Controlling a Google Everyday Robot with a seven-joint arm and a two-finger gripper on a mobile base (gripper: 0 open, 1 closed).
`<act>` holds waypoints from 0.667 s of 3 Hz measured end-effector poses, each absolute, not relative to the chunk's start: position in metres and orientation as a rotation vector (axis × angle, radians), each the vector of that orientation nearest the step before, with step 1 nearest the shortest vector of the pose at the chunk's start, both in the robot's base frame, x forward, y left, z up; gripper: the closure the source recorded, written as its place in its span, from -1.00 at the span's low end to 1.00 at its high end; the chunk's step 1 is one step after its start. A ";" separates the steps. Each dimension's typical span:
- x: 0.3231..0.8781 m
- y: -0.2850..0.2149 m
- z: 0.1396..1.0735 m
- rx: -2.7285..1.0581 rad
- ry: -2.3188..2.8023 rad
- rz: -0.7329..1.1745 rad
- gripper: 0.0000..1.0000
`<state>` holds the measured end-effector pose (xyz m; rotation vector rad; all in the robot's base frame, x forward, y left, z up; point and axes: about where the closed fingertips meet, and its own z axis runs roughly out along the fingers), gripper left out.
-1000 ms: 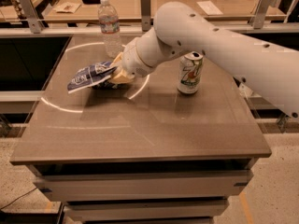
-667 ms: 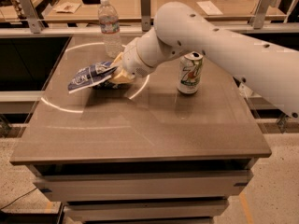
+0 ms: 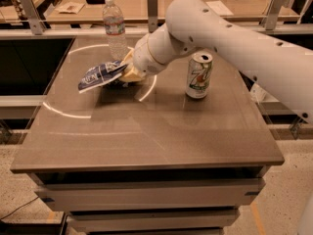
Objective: Move blue chip bag near water bottle
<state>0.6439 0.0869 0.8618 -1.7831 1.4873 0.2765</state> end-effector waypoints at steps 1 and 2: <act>0.684 0.061 0.872 -1.778 1.504 0.222 1.00; 0.715 0.037 0.876 -1.772 1.533 0.199 1.00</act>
Offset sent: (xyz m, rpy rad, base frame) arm 0.1107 -0.0849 0.0244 -0.0636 -0.0254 -0.0933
